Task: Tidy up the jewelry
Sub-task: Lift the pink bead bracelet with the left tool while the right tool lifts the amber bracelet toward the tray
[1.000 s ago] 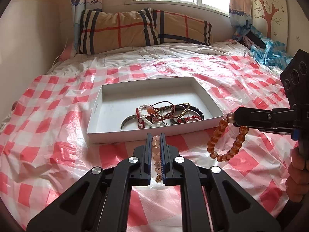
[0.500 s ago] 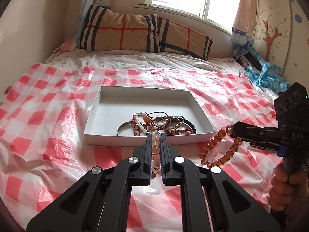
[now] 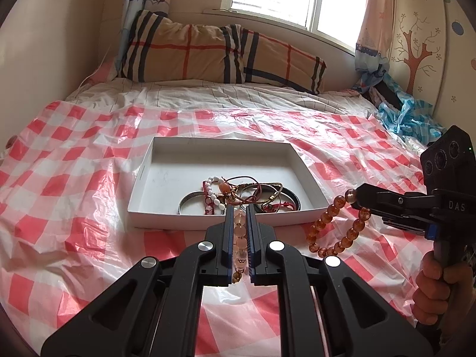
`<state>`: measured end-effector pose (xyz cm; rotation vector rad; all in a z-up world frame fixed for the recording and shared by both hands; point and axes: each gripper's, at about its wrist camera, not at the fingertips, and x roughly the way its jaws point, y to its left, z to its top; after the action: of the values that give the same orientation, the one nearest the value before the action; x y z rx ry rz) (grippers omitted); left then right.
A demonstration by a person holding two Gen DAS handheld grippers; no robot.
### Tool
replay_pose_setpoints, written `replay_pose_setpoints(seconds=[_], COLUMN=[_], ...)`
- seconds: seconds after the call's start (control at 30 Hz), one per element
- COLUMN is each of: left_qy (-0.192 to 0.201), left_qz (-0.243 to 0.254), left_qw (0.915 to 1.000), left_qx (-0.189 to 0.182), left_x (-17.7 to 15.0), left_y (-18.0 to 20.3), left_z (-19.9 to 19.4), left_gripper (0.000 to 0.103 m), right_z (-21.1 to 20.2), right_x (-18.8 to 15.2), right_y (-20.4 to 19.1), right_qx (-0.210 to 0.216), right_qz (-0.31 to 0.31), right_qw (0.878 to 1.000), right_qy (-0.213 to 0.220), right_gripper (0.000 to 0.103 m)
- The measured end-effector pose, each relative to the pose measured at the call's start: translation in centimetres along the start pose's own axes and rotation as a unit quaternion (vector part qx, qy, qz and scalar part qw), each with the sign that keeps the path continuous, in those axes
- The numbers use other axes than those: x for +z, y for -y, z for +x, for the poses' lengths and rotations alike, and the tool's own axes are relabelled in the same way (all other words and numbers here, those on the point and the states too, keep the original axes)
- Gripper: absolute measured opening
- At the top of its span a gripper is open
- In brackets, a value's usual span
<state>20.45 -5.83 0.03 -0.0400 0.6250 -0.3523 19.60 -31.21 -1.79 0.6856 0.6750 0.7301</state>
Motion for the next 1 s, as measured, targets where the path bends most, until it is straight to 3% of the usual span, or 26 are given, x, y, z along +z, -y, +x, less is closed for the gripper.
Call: replay_pose_setpoints(seconds=[0.27, 1.0], left_qy=[0.013, 0.003], left_qz=[-0.012, -0.029], left_qw=[0.9998, 0.9987], left_qx=[-0.012, -0.041], left_x=[1.6, 4.8], left_y=[0.0, 0.5], left_z=[0.1, 3.7], left_gripper=[0.007, 0.007], right_z=[0.3, 1.1], right_x=[0.7, 3.7], right_y=[0.8, 2.5], right_qx=[0.004, 0.007], right_qz=[0.015, 0.037], right_qw=[1.0, 0.998], right_qy=[0.014, 0.044], right_gripper=[0.013, 0.013])
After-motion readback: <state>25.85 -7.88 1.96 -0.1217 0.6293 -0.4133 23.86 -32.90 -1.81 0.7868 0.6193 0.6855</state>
